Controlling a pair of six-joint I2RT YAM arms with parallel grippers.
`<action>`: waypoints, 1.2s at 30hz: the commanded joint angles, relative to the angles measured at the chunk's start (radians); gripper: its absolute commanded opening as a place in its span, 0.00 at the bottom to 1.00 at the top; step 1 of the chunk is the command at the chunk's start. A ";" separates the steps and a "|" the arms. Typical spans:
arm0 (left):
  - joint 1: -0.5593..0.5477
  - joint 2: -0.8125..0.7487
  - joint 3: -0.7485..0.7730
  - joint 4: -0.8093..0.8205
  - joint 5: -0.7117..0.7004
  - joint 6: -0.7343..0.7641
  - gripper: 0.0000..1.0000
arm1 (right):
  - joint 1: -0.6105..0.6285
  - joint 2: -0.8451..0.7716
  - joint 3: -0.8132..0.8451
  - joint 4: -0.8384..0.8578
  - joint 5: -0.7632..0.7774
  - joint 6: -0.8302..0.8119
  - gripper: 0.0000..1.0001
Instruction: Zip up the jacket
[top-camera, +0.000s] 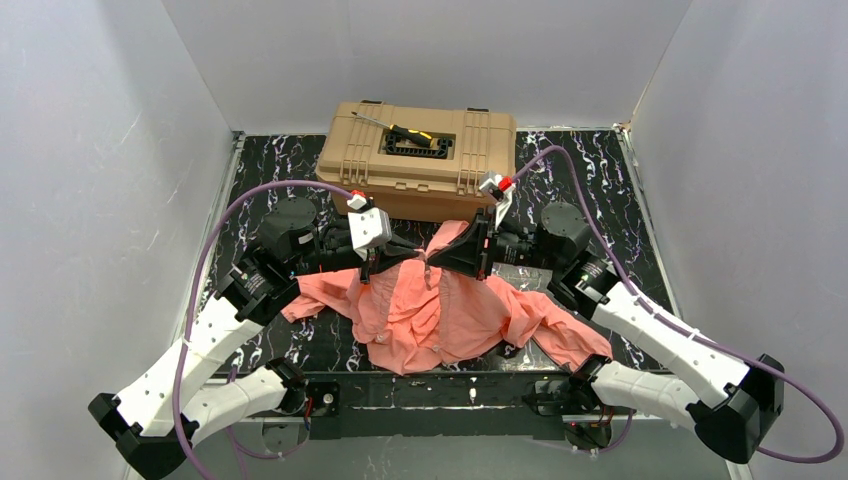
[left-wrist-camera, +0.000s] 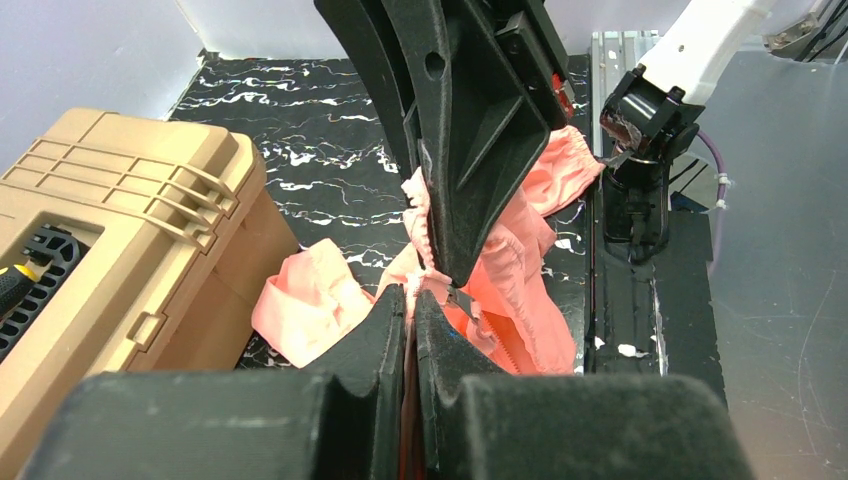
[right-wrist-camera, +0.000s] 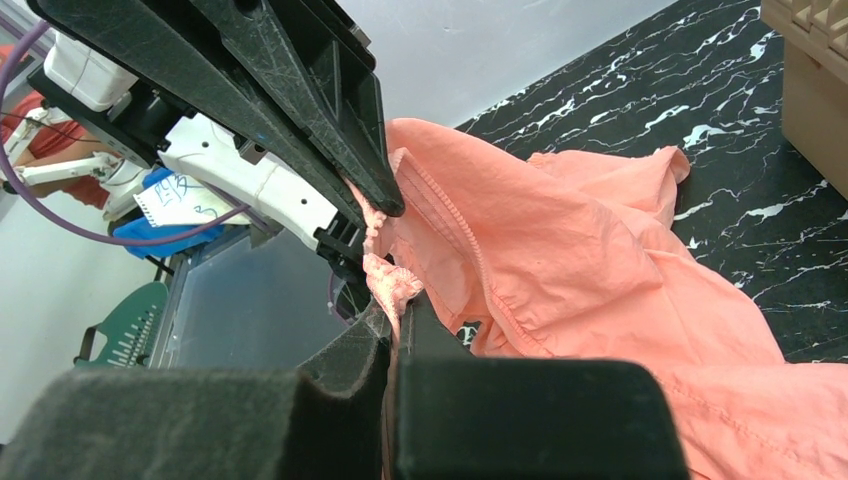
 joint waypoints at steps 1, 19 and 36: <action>-0.005 -0.015 0.042 -0.011 0.019 0.006 0.00 | 0.004 0.008 0.054 0.046 -0.007 -0.004 0.01; -0.005 -0.006 0.053 -0.016 0.020 0.007 0.00 | 0.004 -0.013 0.047 0.063 -0.021 -0.012 0.01; -0.007 -0.010 0.048 -0.011 0.023 0.006 0.00 | 0.007 0.014 0.059 0.079 -0.043 -0.005 0.01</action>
